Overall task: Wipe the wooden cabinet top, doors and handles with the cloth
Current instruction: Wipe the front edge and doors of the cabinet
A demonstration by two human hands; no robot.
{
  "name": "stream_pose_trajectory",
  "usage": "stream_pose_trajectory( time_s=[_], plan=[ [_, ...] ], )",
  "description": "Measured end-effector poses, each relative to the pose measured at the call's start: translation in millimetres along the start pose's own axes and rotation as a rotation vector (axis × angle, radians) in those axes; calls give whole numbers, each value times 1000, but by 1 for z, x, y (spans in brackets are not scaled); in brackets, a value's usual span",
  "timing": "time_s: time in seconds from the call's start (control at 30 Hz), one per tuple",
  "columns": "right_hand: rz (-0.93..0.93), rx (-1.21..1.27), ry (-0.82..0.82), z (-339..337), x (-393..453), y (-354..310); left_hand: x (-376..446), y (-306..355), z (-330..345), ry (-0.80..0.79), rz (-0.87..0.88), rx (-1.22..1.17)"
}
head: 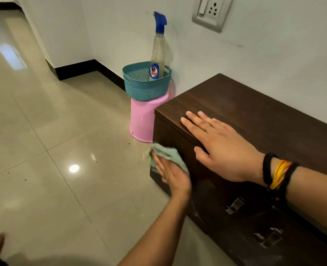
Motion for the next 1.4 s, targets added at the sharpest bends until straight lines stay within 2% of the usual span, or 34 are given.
stream_pose_trajectory(
  time_s=[0.07, 0.17, 0.2, 0.27, 0.33, 0.4, 0.47, 0.5, 0.53, 0.57, 0.63, 0.67, 0.73, 0.77, 0.83, 0.87, 0.97, 1.0, 1.03, 1.07, 1.1, 1.13, 1.2, 1.23, 1.27, 1.3, 1.33, 1.37, 1.4],
  plan=[
    [2, 1, 6, 0, 0, -1, 23, -7, -3, 62, -26, 12],
    [5, 0, -1, -1, -1, -1, 7, -28, -5, 16, -257, -36],
    [4, 0, 3, -1, 0, -1, -5, -24, -2, -14, -235, -22],
    [3, 6, 2, -1, 0, 0, -17, -9, 3, -48, -17, 41],
    [1, 12, -2, 0, 0, 0, -2, -2, 5, -3, 151, 86],
    [-1, 7, 5, 0, 0, 0, 14, -22, 3, 53, 28, 56],
    [-2, 2, 2, -1, 0, -1, 1, -51, -1, 43, -264, -44],
    [-3, 3, -1, -2, -1, -1, -18, -59, -2, 25, -354, -95],
    [-3, 8, -4, -2, -1, -1, -39, -55, -3, 0, -358, -125],
    [-3, 13, -8, -3, -2, -1, -56, -44, -1, -47, -217, -124],
    [-8, 20, -7, -2, -2, -1, -72, -19, 2, -114, 210, 12],
    [-10, 21, -6, -1, -1, 0, -65, -14, 9, -143, 300, 59],
    [-4, 22, -11, -1, 0, 0, -46, -21, 14, -84, 253, 107],
    [-2, 23, -11, -1, 0, 0, -44, -31, 11, -59, 146, 89],
    [-1, 18, -15, -3, -1, -1, -60, -50, 7, -100, -26, 23],
    [-2, 17, -14, -3, -1, -2, -72, -52, 4, -125, -5, 46],
    [-5, 21, 1, -3, -1, -1, -72, -31, 2, -191, 475, 164],
    [-5, 23, 0, -2, -1, -1, -59, -22, 3, -165, 564, 196],
    [-3, 24, -3, -2, -1, -1, -46, -19, 3, -115, 533, 155],
    [-2, 26, -3, -1, -1, -1, -33, -28, 5, -55, 393, 96],
    [-4, 24, 0, -1, -1, 0, -24, -47, 6, 7, 157, 11],
    [-7, 21, -2, -1, -1, 0, -31, -58, 4, 31, 1, -83],
    [-6, 18, -11, -2, -2, 0, -62, -84, 8, -28, -178, -150],
    [-5, 17, -11, -3, -2, 0, -79, -87, 9, -77, -171, -185],
    [-3, 15, -8, -3, -3, 0, -88, -84, 5, -92, -89, -171],
    [-2, 14, -4, -3, -3, 0, -85, -77, 6, -128, 35, -96],
    [-4, 16, -6, -3, -2, 0, -71, -75, 5, -97, 92, 8],
    [-6, 18, -13, -2, -2, 0, -49, -84, 8, -66, 68, 45],
    [-6, 18, -15, -1, -2, -1, -31, -91, 8, -43, -57, 18]
  ],
)
Point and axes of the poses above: each hand's wrist, its own x-axis towards the middle knuckle, its own z-axis out of the palm, y = z × x, the point moved 4 cm from there along x, towards the middle knuckle, and after that the axes turned 1 degree about y, right-handed, at the moved point
